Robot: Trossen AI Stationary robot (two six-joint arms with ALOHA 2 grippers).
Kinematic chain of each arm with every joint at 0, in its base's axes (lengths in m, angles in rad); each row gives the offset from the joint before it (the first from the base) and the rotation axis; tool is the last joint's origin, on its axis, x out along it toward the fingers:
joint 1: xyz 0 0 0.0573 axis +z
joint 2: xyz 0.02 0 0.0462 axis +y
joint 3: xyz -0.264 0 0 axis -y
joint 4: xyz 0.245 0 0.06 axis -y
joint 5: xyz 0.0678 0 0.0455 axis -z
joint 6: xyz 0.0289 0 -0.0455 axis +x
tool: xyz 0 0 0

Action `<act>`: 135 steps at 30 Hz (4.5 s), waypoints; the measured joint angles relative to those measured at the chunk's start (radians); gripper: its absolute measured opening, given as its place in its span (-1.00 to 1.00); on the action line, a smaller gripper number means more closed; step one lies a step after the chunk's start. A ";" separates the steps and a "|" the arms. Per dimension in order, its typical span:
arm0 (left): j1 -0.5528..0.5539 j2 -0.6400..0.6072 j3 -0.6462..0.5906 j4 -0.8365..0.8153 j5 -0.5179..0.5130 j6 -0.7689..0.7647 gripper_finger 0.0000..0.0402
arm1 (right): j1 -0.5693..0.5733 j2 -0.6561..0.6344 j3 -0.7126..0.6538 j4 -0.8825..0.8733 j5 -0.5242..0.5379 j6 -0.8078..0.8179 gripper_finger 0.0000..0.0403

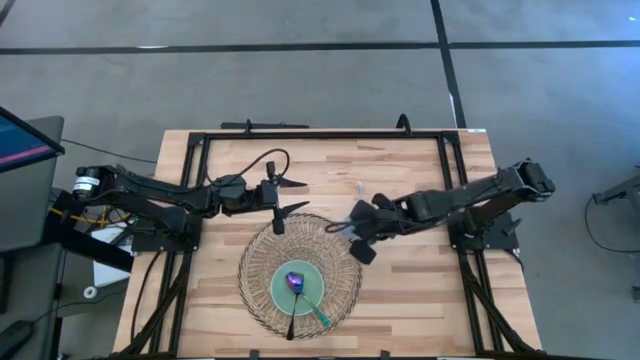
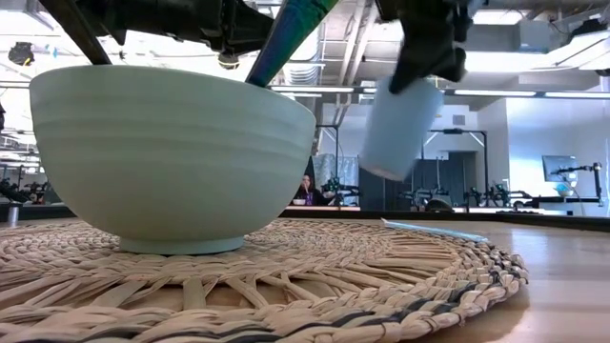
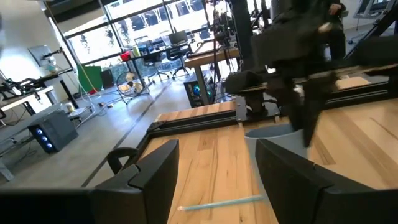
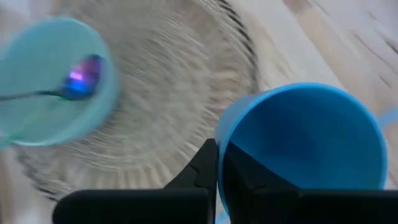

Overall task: Pick & Place Utensil
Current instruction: Put the blue cup on the brown mat to the top right of the green bowl, then put the blue straw into the blue cup to the top right of the green bowl

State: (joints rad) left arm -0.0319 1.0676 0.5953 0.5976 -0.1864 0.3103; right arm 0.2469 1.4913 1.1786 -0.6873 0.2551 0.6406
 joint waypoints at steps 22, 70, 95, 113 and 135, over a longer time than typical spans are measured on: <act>0.000 0.000 0.000 0.006 0.000 0.000 0.07 | 0.040 0.088 0.072 0.086 -0.032 0.024 -0.99; 0.000 0.000 0.000 0.010 0.000 0.000 0.07 | -0.019 0.471 0.447 -0.221 -0.185 0.004 -0.72; 0.000 0.000 0.000 0.010 0.000 -0.001 0.07 | -0.029 0.469 0.558 -0.280 -0.283 -0.073 -0.72; 0.000 0.000 0.000 0.010 0.000 0.000 0.07 | -0.014 0.469 0.819 -0.741 -0.174 -0.144 -0.72; 0.000 0.000 0.000 0.010 0.000 -0.027 0.07 | 0.027 0.034 0.132 -0.549 -0.030 0.294 -0.72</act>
State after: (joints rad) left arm -0.0319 1.0676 0.5949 0.6071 -0.1860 0.2837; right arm 0.2737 1.5252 1.3107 -1.2367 0.2246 0.9346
